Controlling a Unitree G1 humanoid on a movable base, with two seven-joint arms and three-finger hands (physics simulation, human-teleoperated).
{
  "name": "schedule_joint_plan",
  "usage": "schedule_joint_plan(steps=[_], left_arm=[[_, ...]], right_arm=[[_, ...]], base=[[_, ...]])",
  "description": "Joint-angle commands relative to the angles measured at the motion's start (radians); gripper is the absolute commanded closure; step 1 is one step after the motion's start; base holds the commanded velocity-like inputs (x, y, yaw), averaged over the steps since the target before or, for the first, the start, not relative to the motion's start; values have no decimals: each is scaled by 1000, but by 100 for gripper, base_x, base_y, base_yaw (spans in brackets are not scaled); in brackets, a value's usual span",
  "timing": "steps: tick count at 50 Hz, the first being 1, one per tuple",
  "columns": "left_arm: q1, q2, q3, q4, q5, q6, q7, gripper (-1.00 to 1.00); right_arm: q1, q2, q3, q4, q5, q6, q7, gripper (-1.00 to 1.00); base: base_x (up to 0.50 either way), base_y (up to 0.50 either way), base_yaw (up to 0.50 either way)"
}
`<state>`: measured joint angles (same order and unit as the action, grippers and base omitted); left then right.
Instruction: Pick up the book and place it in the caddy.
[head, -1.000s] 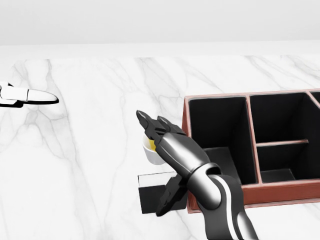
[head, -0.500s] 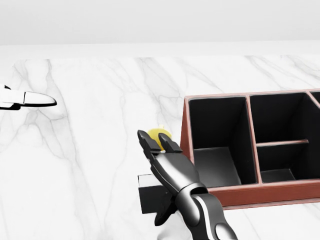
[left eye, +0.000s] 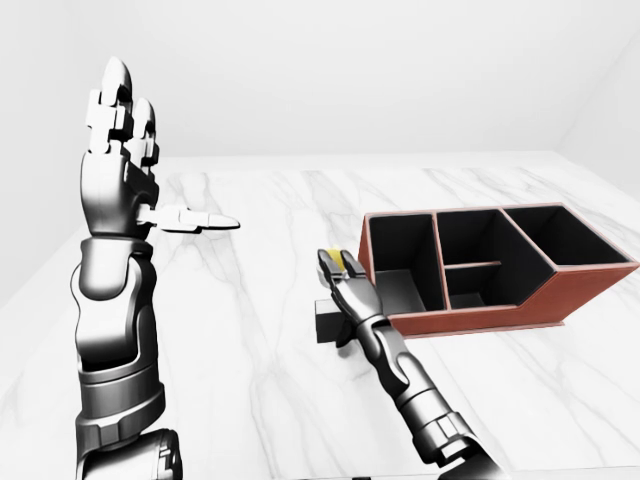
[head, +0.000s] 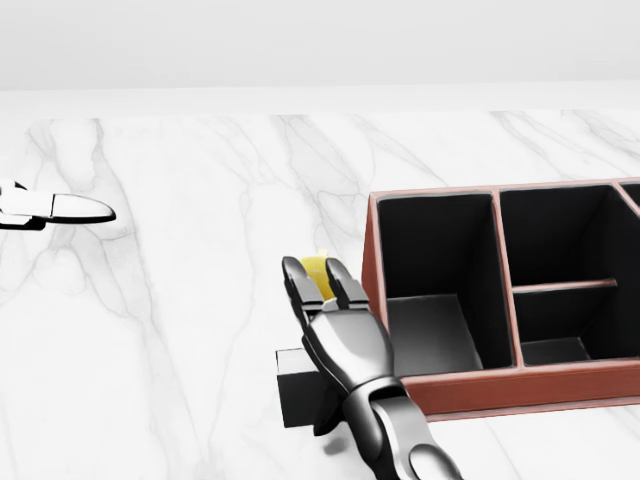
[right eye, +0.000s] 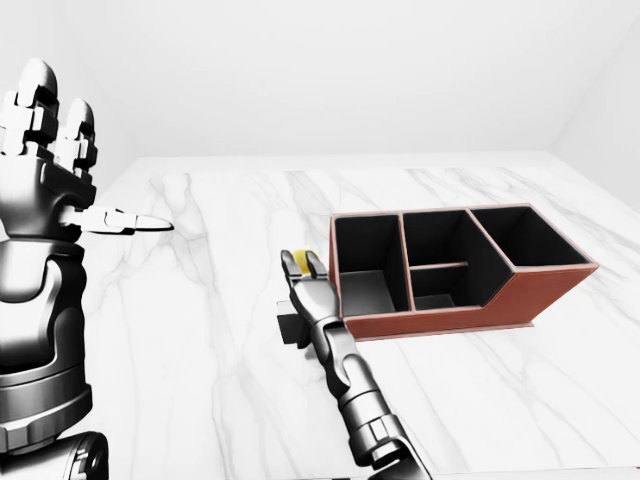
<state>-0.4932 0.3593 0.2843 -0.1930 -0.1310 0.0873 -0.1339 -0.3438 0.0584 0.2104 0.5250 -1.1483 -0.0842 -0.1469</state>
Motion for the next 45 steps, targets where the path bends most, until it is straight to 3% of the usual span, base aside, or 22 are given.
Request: schedule_joint_plan(steps=[1, 7, 17, 19, 21, 24, 26, 29, 30, 31, 32, 33, 45], left_arm=[[10, -5, -1, -14, -3, 0, 0, -100], [18, -8, 1, -24, -3, 0, -4, -100], [31, -11, 5, -34, -6, 0, -6, -100], [33, -11, 6, -35, -7, 0, -7, -100], [36, -12, 6, -36, -8, 0, -9, -100], [43, -14, 7, -36, -9, 0, -12, -100], [46, -15, 7, -34, -10, 0, -13, -100], [50, -16, 8, -32, -10, 0, -16, -100], [51, -15, 10, -30, -11, 0, -16, -100], [50, -15, 11, -28, -12, 0, -16, -100], [50, -14, 11, -26, -13, 0, -16, -100], [49, -14, 12, -21, -13, 0, -16, -100], [42, -14, 6, -4, -17, 0, -12, -100]], right_arm=[[-21, 8, 2, 105, -33, 11, -90, -100], [-16, 13, 13, 111, -45, 26, -76, -100], [-58, 37, 23, 260, -57, 17, -136, -100], [-52, 43, 27, 228, -63, 38, -99, -100], [-67, 47, 26, 285, -63, 30, -132, -100], [-76, 54, 26, 285, -66, 54, -108, -100], [-93, 53, 24, 332, -64, 46, -132, -100], [-89, 54, 25, 310, -66, 63, -104, -100], [-94, 53, 25, 348, -66, 54, -134, -68], [-96, 54, 25, 357, -66, 52, -144, -5], [-96, 54, 26, 356, -68, 51, -161, 80], [-89, 52, 30, 347, -74, 54, -160, 100], [-48, 55, 36, 236, -79, 61, -115, 100]], base=[[0, 0, 0], [0, 0, 0], [0, 0, 0], [0, 0, 0], [0, 0, 0], [0, 0, 0], [0, 0, 0], [0, 0, 0], [0, 0, 0], [0, 0, 0], [0, 0, 0], [0, 0, 0], [0, 0, 0]])
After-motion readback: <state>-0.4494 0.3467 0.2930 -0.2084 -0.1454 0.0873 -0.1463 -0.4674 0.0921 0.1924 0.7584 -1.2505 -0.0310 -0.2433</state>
